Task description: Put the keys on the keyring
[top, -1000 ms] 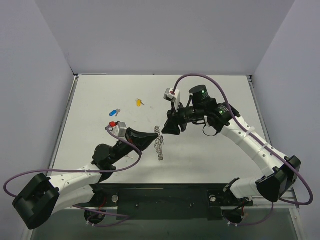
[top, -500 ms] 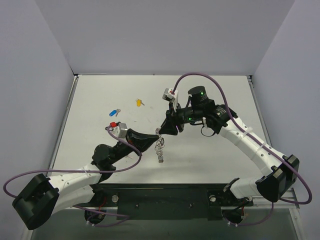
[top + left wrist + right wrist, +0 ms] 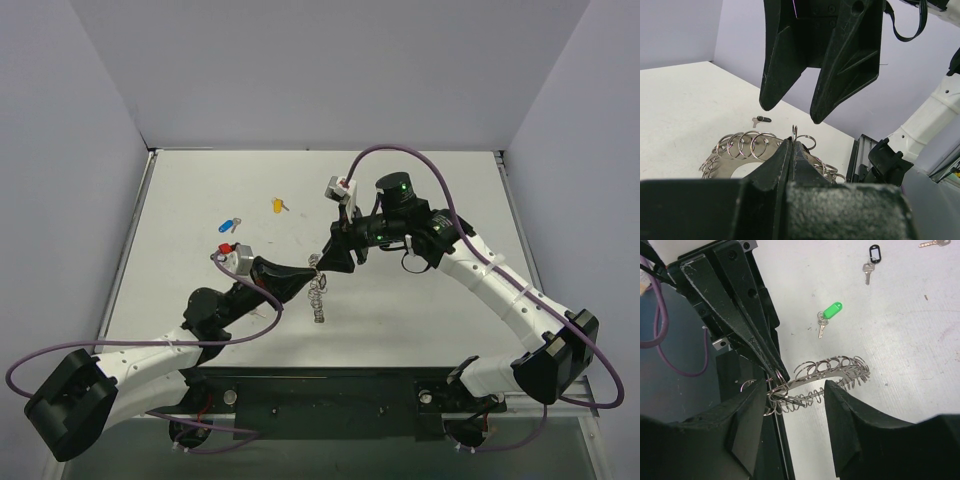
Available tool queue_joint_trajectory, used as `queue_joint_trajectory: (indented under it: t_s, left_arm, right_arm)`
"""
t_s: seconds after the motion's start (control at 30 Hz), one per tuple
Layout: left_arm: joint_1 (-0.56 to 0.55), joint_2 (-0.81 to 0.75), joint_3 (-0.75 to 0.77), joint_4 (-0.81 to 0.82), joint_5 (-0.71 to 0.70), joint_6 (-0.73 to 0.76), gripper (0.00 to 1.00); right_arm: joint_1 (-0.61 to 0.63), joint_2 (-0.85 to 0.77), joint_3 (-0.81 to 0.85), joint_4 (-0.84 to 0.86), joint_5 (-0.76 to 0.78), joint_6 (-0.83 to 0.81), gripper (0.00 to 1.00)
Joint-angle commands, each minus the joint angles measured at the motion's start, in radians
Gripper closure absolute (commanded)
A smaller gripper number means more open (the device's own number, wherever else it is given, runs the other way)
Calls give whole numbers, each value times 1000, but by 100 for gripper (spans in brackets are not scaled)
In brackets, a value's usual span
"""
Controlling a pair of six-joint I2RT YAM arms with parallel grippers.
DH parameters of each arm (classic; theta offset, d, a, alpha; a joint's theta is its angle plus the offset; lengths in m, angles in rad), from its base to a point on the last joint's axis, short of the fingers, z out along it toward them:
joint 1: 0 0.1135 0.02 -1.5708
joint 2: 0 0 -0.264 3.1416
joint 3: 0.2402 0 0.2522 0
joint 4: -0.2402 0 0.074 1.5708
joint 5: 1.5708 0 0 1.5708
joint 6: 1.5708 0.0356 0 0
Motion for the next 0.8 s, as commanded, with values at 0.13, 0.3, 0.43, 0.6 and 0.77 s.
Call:
queue_joint_trajectory:
  t_s: [0.13, 0.3, 0.43, 0.6, 0.77]
  left_arm:
    - [9, -13, 31, 32, -22, 18, 100]
    - [12, -20, 31, 29, -24, 20, 100]
    - [15, -22, 29, 26, -24, 18, 100]
    - [18, -26, 28, 23, -22, 18, 100]
    - [23, -39, 23, 18, -18, 20, 100]
  right_arm:
    - [46, -30, 3, -16, 131, -5, 52]
    - [57, -30, 3, -24, 184, -16, 51]
    - [60, -27, 4, -25, 200, -18, 50]
    - [67, -23, 6, -28, 210, -19, 50]
    - [54, -21, 20, -30, 165, -25, 51]
